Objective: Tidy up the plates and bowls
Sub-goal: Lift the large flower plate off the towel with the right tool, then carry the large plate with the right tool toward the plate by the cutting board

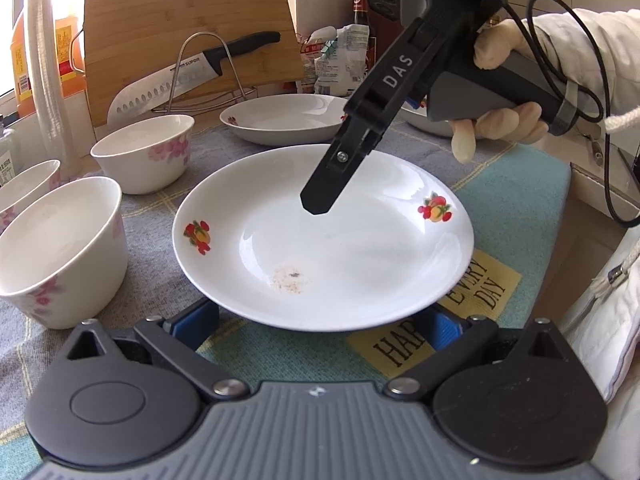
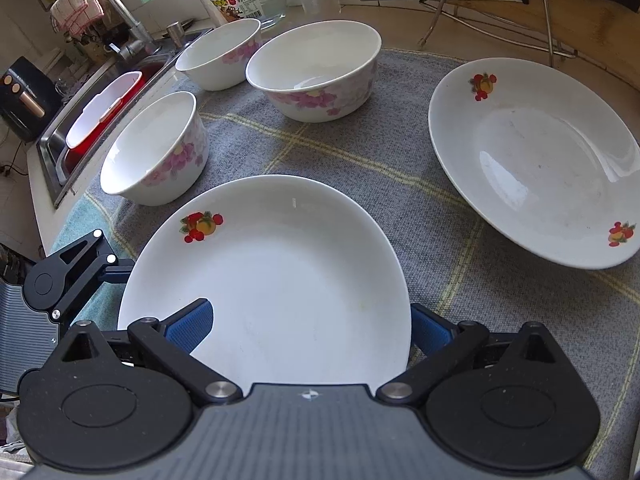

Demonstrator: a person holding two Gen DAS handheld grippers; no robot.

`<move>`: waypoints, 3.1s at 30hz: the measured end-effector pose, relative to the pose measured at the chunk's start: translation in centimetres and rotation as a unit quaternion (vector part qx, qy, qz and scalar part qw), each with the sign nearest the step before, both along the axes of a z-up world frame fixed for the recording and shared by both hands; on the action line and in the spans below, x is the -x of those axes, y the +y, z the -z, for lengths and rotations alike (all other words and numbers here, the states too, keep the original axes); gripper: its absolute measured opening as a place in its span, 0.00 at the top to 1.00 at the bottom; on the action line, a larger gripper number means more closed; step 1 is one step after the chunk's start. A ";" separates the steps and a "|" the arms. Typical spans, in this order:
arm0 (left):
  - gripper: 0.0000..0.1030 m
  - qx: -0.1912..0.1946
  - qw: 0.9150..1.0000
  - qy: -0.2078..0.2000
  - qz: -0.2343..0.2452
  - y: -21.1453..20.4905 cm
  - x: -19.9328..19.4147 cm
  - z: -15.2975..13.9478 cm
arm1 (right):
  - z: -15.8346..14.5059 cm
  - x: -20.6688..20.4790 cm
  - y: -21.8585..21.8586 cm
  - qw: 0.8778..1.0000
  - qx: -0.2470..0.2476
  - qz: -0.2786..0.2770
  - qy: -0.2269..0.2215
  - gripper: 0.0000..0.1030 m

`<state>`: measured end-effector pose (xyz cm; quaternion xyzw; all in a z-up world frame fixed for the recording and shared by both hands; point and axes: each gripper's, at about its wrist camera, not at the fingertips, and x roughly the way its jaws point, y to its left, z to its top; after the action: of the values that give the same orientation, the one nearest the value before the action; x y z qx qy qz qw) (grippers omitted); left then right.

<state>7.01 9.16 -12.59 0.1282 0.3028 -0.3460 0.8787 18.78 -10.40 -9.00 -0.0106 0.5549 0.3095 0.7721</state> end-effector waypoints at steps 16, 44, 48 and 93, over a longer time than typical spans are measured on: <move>0.00 -0.021 1.000 0.003 0.016 -0.5 -0.5 -0.2 | -0.1 -1.6 0.0 0.999 -0.016 -0.021 0.037 0.00; 0.01 -0.021 0.999 0.023 0.025 -0.7 -1.2 -0.3 | -0.2 -1.9 0.4 0.998 -0.011 -0.029 0.048 0.05; 0.01 -0.026 0.999 0.024 0.025 -0.8 -1.2 -0.5 | -0.3 -1.9 0.4 0.998 -0.008 -0.029 0.049 0.05; 0.01 -0.025 0.998 0.012 0.057 -8.9 -3.4 -3.7 | -4.2 -1.4 -10.2 1.000 -0.019 0.001 0.004 0.05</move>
<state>10.40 0.28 -8.93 0.1630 0.3142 -0.3891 0.8505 20.18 -20.58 -4.83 0.0058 0.5521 0.3193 0.7702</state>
